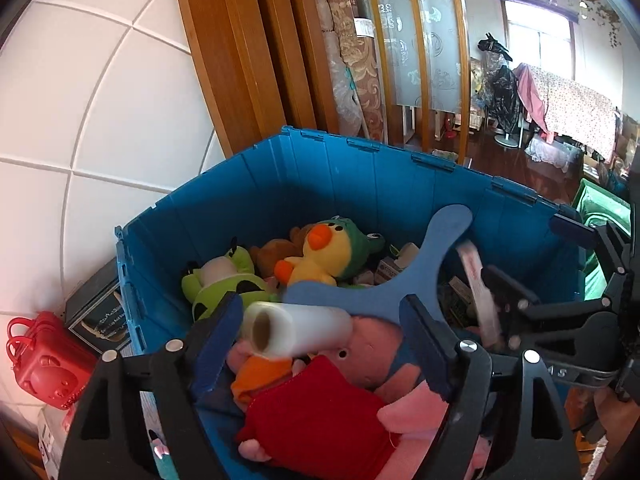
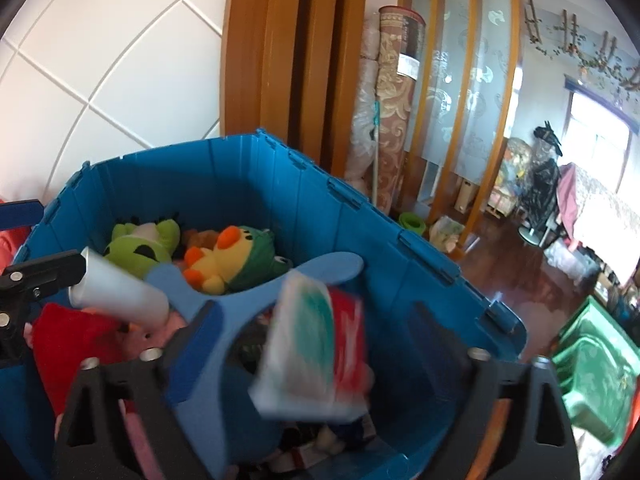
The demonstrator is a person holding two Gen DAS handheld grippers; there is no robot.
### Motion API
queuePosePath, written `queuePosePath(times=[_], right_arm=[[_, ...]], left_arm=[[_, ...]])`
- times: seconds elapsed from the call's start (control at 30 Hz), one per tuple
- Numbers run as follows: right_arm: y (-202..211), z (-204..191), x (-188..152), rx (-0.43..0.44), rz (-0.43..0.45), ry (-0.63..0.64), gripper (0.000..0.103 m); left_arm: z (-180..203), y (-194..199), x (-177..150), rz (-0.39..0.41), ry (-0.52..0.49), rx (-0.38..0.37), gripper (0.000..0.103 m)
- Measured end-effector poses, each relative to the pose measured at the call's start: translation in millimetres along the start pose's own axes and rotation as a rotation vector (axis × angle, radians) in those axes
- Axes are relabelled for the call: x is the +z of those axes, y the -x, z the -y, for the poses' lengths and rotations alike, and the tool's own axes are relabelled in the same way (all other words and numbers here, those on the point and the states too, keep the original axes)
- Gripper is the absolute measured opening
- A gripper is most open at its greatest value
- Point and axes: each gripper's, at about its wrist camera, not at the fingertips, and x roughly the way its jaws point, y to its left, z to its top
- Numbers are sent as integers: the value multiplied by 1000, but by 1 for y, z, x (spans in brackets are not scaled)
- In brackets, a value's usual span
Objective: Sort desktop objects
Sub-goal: 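Carry the paper roll and Tylenol box into the blue crate and release both, then move both tools back over the bed toward the remaining items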
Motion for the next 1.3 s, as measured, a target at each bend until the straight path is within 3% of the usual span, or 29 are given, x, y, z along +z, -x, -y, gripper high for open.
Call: queuePosePath(times=[0.17, 0.4, 0.7, 0.97, 1.3], right_arm=[[10, -1, -2, 10, 34, -3, 103], [39, -3, -2, 4, 80, -26, 103], [106, -38, -8, 64, 202, -35, 103], [149, -109, -7, 200, 287, 6, 103], [153, -224, -15, 351, 240, 118, 103]], left_arm=[[-3, 9, -3, 12, 3, 8, 81], [-14, 39, -17, 72, 33, 30, 91], [-55, 95, -66, 160, 115, 115, 91], [-128, 125, -131, 150, 205, 196, 92], [-243, 148, -224, 54, 344, 339, 92]])
